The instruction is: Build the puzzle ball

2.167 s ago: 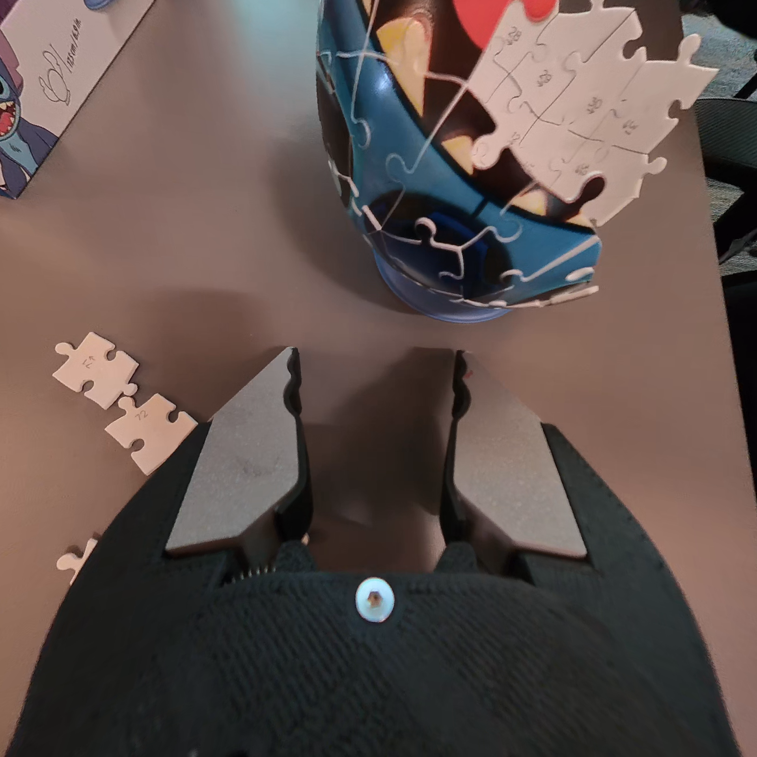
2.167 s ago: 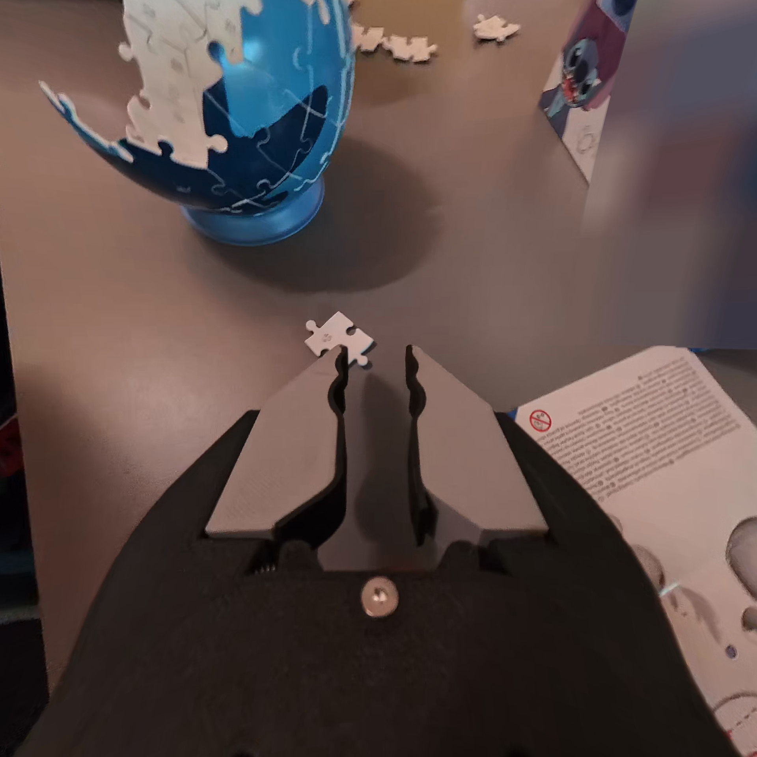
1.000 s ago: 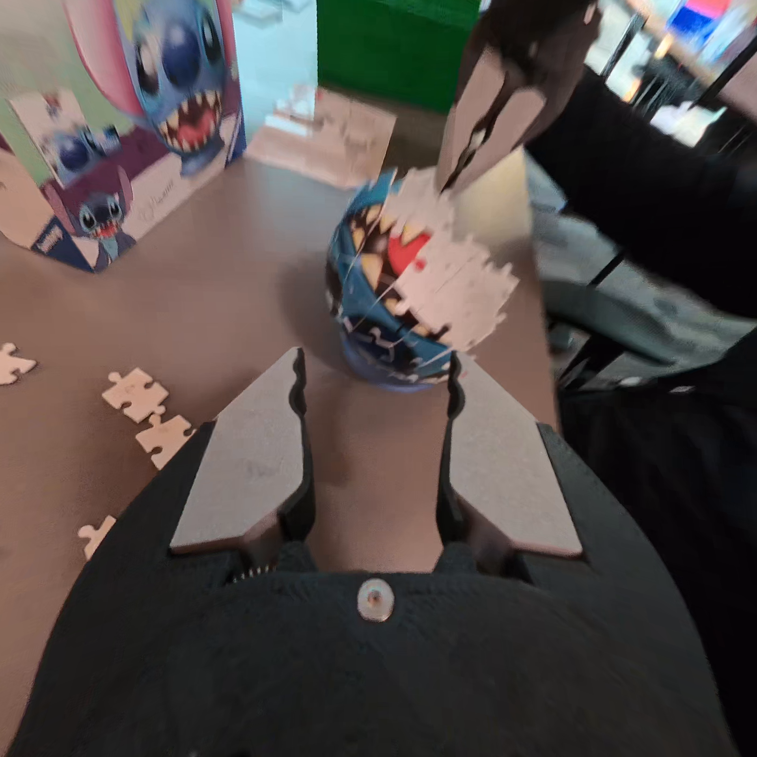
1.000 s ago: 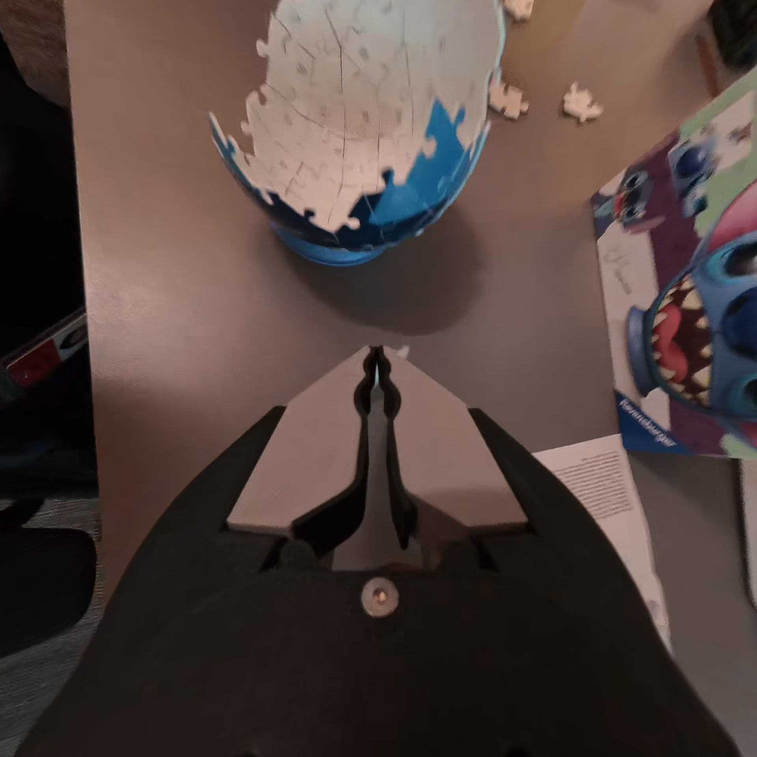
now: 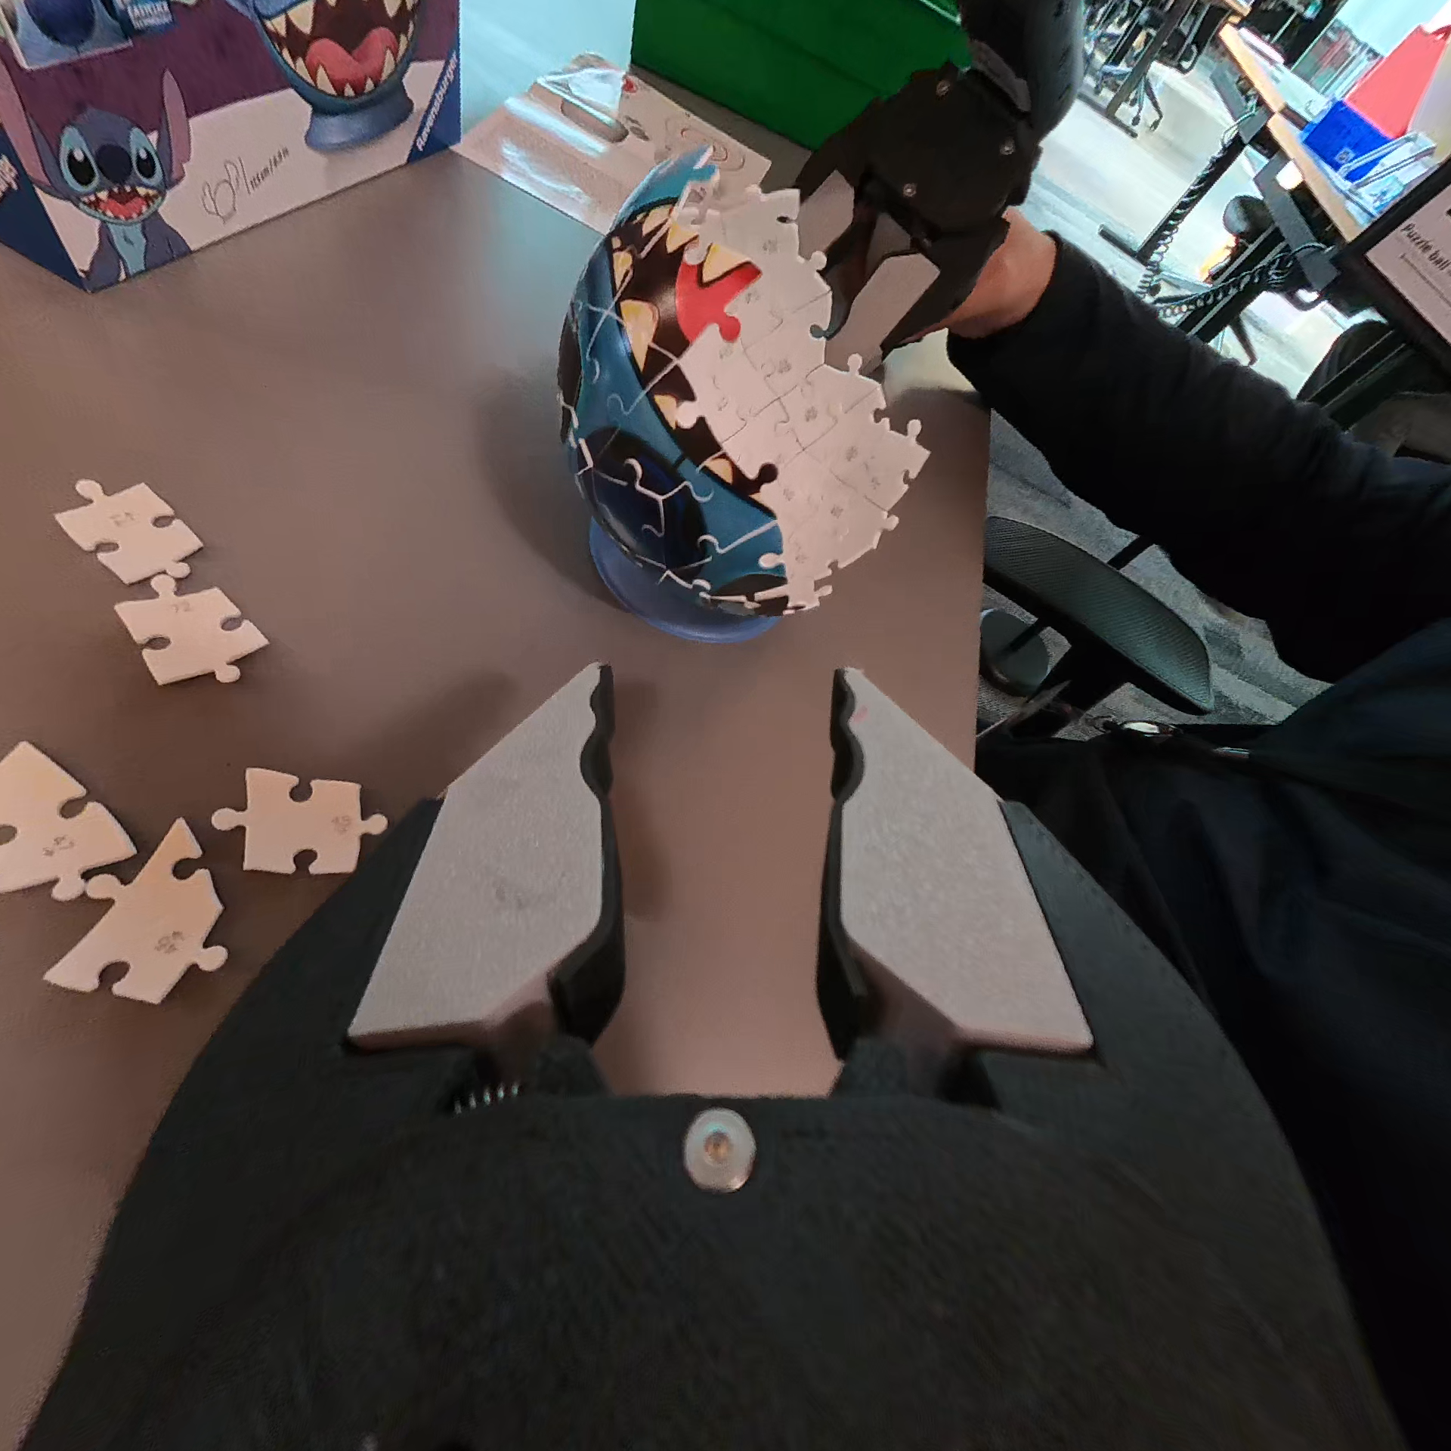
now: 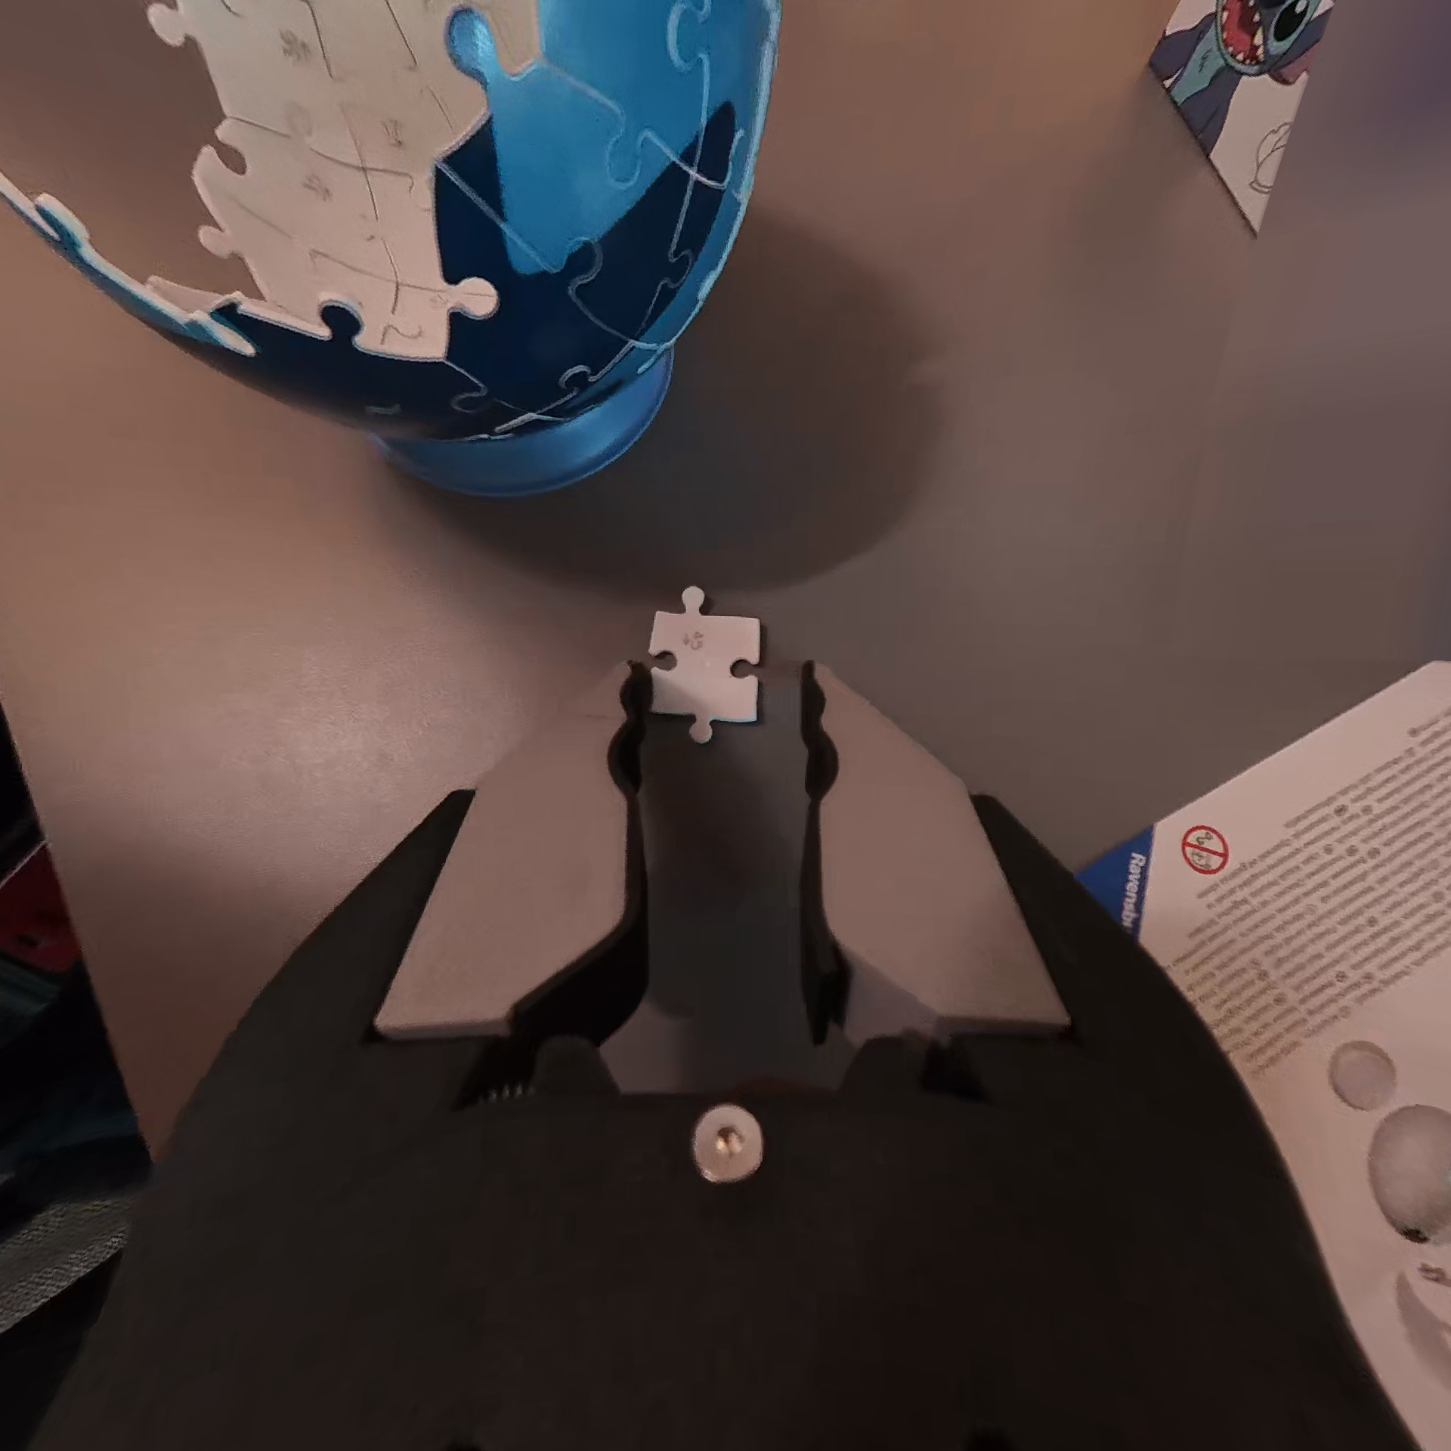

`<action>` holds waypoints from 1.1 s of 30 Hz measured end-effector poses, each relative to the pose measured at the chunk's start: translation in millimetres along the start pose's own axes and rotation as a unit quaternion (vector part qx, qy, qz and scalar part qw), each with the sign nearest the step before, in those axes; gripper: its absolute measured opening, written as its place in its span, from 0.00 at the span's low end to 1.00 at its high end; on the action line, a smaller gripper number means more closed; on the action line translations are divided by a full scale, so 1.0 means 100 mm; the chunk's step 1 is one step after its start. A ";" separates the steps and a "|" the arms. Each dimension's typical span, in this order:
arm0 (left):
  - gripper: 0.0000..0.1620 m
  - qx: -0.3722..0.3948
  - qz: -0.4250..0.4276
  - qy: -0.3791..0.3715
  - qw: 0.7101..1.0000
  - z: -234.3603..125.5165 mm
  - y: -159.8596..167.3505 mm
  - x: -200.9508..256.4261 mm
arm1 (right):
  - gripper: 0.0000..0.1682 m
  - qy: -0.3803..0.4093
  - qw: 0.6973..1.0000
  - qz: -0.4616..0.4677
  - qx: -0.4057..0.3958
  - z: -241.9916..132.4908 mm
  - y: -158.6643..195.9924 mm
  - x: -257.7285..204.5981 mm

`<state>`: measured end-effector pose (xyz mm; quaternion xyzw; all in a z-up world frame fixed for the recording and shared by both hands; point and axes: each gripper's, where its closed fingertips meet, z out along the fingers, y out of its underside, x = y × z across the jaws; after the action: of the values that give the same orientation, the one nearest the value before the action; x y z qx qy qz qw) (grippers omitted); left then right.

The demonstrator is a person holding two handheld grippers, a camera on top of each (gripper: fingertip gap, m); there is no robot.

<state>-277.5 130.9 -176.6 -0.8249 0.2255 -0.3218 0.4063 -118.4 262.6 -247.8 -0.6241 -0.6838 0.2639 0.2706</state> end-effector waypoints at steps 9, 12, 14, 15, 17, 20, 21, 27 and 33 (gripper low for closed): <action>0.33 -0.001 -0.004 0.019 1.000 0.03 0.03 0.12 | 0.14 0.004 1.000 0.018 0.002 0.01 0.00 -0.02; 0.33 -0.002 0.004 0.027 1.000 0.05 0.00 0.22 | 0.14 0.011 1.000 0.003 -0.004 -0.03 0.00 -0.04; 0.33 -0.001 0.010 0.036 0.999 0.07 -0.03 0.32 | 0.14 0.006 1.000 -0.001 0.013 -0.08 -0.09 -0.09; 0.33 0.001 0.011 0.043 0.999 0.07 -0.05 0.38 | 0.14 0.005 1.000 -0.004 0.020 -0.12 -0.15 -0.11; 0.33 0.006 0.008 0.062 0.998 0.09 -0.09 0.53 | 0.14 0.014 0.999 -0.020 0.027 -0.22 -0.24 -0.13; 0.33 0.013 0.005 0.074 0.997 0.13 -0.12 0.71 | 0.14 0.024 0.997 -0.056 0.037 -0.40 -0.40 -0.24; 0.33 0.016 0.003 0.076 0.997 0.15 -0.13 0.76 | 0.14 0.026 0.996 -0.069 0.043 -0.47 -0.47 -0.30; 0.32 0.039 -0.061 0.172 0.982 0.22 -0.35 1.10 | 0.14 0.023 0.987 -0.145 0.064 -0.66 -0.91 -0.70; 0.29 0.054 -0.091 0.155 0.982 0.30 -0.58 0.93 | 0.14 0.012 0.977 -0.195 0.080 -0.65 -1.27 -1.00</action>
<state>-185.3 121.3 -110.9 -0.7589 0.1922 -0.4930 0.3797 -156.0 153.9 -116.5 -0.4581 -0.7656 0.2526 0.3744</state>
